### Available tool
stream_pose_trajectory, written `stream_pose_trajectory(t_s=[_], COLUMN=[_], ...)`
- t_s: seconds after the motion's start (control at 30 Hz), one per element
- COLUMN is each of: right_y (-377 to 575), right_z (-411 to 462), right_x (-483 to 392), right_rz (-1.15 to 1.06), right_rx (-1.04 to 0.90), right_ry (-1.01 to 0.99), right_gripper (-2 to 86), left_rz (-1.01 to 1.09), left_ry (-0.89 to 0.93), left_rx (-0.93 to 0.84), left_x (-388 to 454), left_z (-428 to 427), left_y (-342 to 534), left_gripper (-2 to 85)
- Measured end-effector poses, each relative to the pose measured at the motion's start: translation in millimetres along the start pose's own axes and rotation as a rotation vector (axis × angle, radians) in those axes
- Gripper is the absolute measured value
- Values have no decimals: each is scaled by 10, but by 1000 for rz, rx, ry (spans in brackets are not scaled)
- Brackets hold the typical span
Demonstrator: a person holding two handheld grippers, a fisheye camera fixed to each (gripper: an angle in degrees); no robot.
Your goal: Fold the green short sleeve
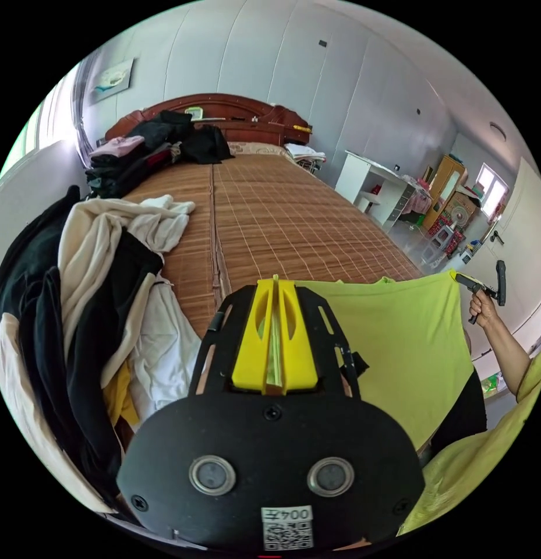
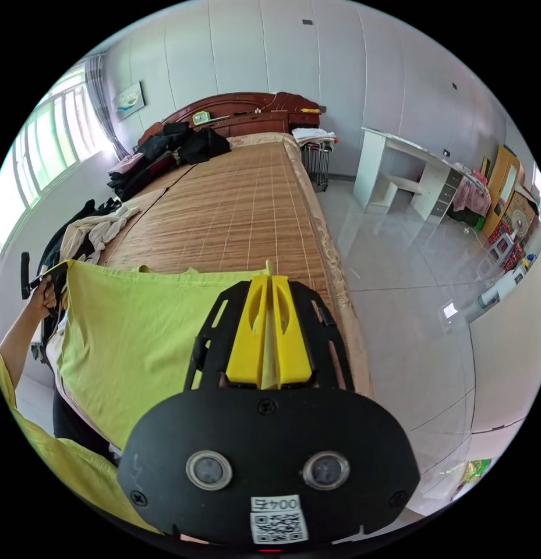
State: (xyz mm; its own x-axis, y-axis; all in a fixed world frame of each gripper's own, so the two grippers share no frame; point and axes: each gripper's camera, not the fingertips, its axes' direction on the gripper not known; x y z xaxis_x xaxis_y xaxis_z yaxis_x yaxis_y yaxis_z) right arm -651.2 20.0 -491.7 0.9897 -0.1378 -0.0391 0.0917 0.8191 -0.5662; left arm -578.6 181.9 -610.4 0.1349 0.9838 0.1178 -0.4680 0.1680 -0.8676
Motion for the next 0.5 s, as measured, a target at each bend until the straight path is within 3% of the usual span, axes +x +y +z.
stream_pose_trajectory(t_s=[0.27,0.5], right_y=[-468,-631], right_z=[260,1075], right_x=[34,-1], right_rz=[10,13], right_rx=[-29,-225], right_ry=[25,99], right_gripper=[-1,14], left_rz=[41,-12], left_ry=[-95,-203], left_rx=[-43,-257], left_x=[154,227], left_z=[416,1207], left_y=[-92,69], left_gripper=[13,50])
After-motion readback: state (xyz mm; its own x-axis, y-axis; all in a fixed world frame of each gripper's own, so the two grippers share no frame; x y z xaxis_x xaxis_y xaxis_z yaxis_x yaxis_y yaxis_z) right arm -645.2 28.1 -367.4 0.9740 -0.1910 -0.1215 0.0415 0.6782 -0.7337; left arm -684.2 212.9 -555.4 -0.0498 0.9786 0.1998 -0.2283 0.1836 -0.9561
